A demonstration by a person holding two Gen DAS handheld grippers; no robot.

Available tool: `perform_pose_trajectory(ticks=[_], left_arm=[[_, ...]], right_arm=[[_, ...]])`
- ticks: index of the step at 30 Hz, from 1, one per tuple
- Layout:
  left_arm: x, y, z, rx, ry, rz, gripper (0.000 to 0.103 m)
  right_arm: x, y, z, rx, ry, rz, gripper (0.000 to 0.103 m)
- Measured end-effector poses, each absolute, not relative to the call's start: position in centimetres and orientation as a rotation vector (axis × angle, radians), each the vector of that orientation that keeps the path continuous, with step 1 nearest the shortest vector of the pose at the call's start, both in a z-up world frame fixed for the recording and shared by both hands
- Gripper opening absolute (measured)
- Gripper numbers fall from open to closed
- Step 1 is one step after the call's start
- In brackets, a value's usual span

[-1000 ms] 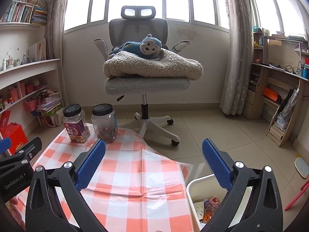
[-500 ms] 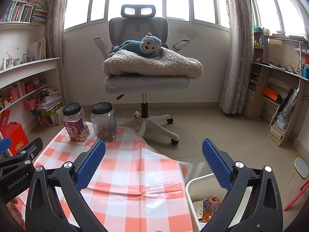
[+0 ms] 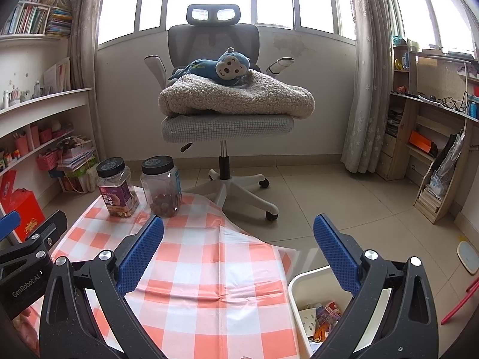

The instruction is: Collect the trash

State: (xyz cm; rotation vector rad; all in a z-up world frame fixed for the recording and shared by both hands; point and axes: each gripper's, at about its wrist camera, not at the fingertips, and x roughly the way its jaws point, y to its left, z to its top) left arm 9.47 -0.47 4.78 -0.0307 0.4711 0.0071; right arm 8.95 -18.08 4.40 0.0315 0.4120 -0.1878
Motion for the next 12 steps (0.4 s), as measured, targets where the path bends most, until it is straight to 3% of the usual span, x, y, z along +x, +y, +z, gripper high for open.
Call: perform_pose_trajectory(ticks=[12], left_arm=[[9.69,-0.55,4.85,-0.022,0.491,0.036,0.096]], right_arm=[[8.97,-18.58,4.45,0.029,0.407,-0.192,0.096]])
